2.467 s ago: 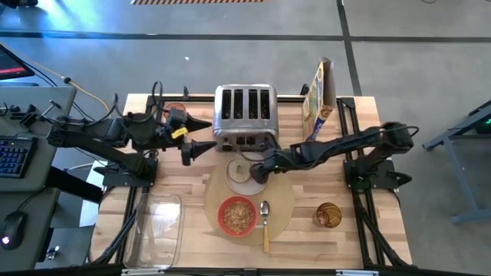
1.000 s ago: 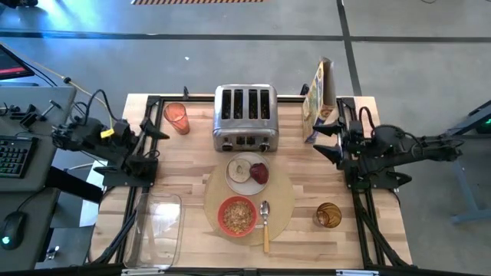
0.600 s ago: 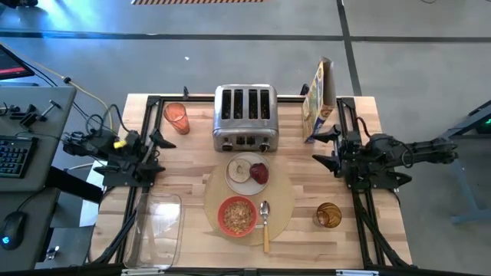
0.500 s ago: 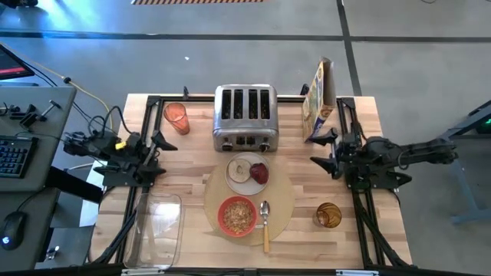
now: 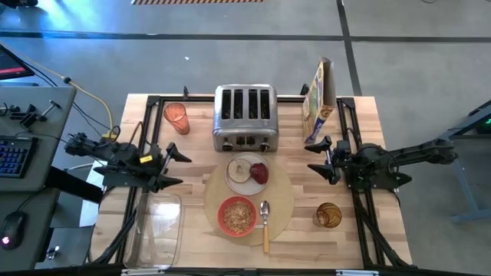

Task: Arrange a breakfast setting
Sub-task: Return to Home Position

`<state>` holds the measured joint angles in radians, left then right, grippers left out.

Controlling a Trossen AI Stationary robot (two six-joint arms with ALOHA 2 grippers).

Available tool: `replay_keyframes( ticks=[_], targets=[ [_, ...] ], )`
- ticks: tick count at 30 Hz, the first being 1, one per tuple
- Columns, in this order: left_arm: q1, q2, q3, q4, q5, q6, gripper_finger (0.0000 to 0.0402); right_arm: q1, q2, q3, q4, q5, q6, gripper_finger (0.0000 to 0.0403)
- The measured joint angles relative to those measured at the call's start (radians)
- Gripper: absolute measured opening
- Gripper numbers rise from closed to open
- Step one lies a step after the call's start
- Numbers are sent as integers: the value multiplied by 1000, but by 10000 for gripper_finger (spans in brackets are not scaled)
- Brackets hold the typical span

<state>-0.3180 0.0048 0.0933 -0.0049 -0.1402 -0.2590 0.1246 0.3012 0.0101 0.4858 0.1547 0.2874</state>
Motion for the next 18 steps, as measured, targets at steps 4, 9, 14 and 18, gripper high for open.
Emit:
replay_keyframes(
  ticks=[4,9,14,18],
  targets=[
    [0,-1,-31,12,0,-16,395,0,1,0,-51,0,3,362],
    [0,-1,-68,15,31,41,395,0,0,0,-56,-1,30,362],
    [0,1,-78,28,58,141,395,0,0,0,-69,49,52,362],
    [0,1,-78,22,53,175,395,0,0,0,-97,104,55,362]
  ],
)
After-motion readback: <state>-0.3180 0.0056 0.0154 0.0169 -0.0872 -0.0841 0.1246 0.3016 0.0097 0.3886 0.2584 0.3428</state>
